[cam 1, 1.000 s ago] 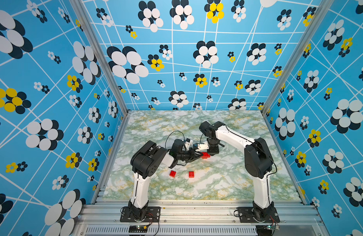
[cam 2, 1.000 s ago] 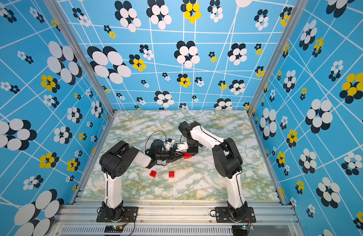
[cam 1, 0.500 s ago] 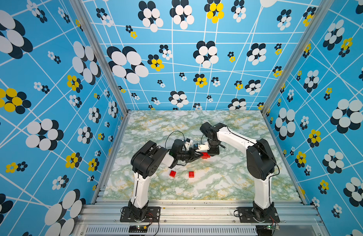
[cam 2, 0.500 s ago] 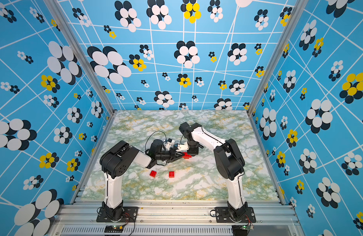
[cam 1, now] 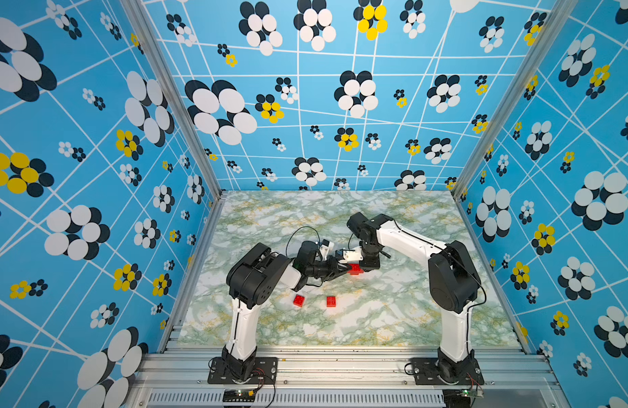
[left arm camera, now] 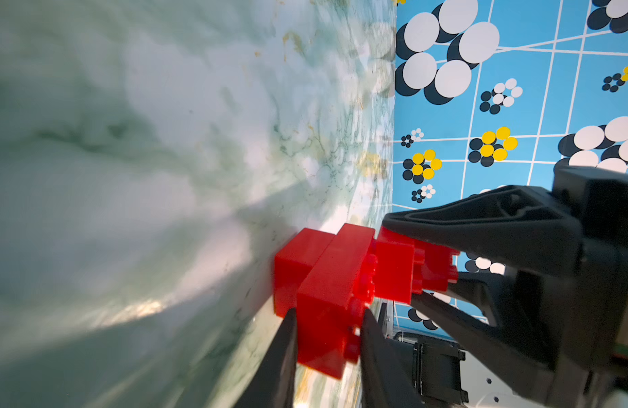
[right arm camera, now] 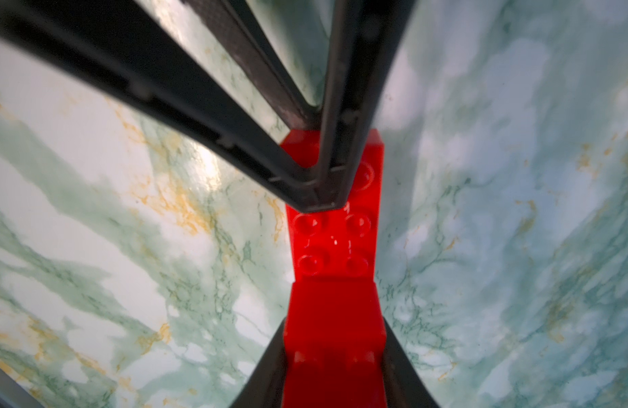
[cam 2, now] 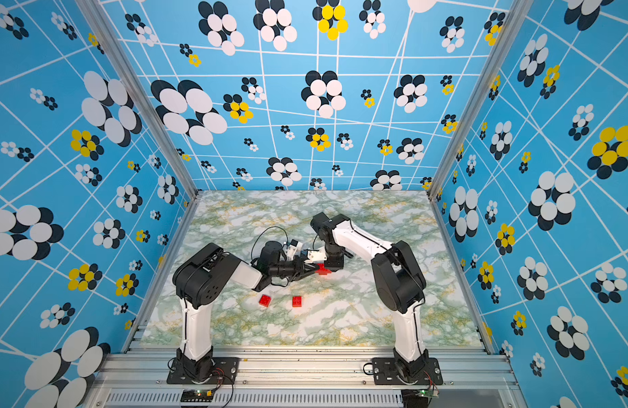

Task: Assemble the letter v with lego
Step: Assemble the lego brick with the lego brick.

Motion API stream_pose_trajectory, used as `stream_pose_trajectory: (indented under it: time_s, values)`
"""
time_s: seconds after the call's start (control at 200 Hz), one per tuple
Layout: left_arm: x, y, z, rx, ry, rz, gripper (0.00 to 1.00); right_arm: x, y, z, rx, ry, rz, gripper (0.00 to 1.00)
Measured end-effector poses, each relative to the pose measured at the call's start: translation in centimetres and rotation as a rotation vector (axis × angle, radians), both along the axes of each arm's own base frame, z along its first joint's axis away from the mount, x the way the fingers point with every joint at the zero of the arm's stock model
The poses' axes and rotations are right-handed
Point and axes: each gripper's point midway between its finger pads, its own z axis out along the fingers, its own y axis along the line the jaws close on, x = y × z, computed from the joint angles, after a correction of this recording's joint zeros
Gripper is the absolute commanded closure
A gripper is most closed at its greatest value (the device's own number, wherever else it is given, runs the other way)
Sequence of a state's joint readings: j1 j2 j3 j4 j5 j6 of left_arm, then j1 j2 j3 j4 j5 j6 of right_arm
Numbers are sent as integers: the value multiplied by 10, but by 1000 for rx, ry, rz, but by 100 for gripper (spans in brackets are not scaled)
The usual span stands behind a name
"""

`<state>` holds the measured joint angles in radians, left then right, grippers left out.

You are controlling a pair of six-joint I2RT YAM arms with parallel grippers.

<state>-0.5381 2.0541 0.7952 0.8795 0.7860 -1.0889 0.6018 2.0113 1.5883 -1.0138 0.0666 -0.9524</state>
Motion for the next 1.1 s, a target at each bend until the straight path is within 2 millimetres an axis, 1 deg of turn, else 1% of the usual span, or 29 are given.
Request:
stream_pose_trajectory:
  time_s: [0.695,1.099]
  values:
    - [1,-1,0,-6,-6,2,72,1,-2,-2,-12,1,-23,100]
    - [2,0,0,-10,-6,8,72,1,-1,-3,-53,13,-23,100]
